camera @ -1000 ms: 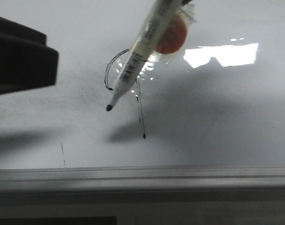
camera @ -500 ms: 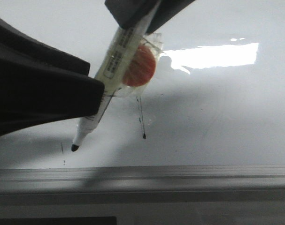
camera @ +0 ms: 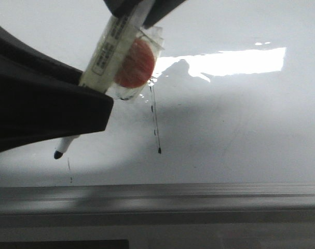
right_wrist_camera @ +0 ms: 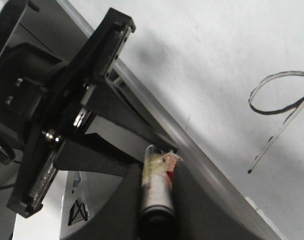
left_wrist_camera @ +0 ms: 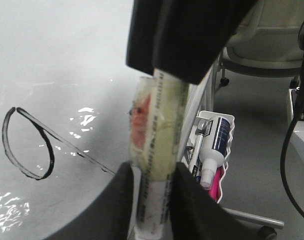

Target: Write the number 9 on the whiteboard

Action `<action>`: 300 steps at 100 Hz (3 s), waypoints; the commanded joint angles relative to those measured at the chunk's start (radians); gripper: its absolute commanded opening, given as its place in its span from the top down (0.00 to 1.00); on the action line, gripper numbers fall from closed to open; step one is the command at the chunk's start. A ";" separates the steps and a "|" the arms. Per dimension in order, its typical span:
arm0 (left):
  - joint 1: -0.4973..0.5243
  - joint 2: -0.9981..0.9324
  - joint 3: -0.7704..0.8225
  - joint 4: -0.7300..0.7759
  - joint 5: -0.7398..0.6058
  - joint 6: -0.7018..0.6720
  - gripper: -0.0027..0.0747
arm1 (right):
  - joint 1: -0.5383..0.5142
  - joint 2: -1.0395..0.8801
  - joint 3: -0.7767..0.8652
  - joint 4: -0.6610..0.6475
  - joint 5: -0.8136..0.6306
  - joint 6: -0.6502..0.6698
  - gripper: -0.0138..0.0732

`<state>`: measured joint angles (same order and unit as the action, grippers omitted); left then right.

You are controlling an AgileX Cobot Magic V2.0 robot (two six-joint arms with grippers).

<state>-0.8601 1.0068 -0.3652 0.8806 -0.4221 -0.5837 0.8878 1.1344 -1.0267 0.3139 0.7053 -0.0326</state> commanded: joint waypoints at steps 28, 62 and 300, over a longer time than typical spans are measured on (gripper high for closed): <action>0.000 -0.008 -0.029 -0.029 -0.054 -0.076 0.99 | 0.000 -0.015 -0.034 0.019 -0.054 0.000 0.37; 0.000 -0.128 -0.031 -0.393 0.411 -0.316 0.99 | 0.000 -0.015 -0.034 0.019 -0.034 0.000 0.36; 0.045 -0.641 0.042 -0.311 0.302 -0.322 0.99 | 0.000 -0.710 0.422 -0.288 -0.404 0.000 0.91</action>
<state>-0.8189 0.4093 -0.3092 0.5159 -0.0565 -0.8979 0.8878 0.4974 -0.6254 0.0890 0.4395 -0.0279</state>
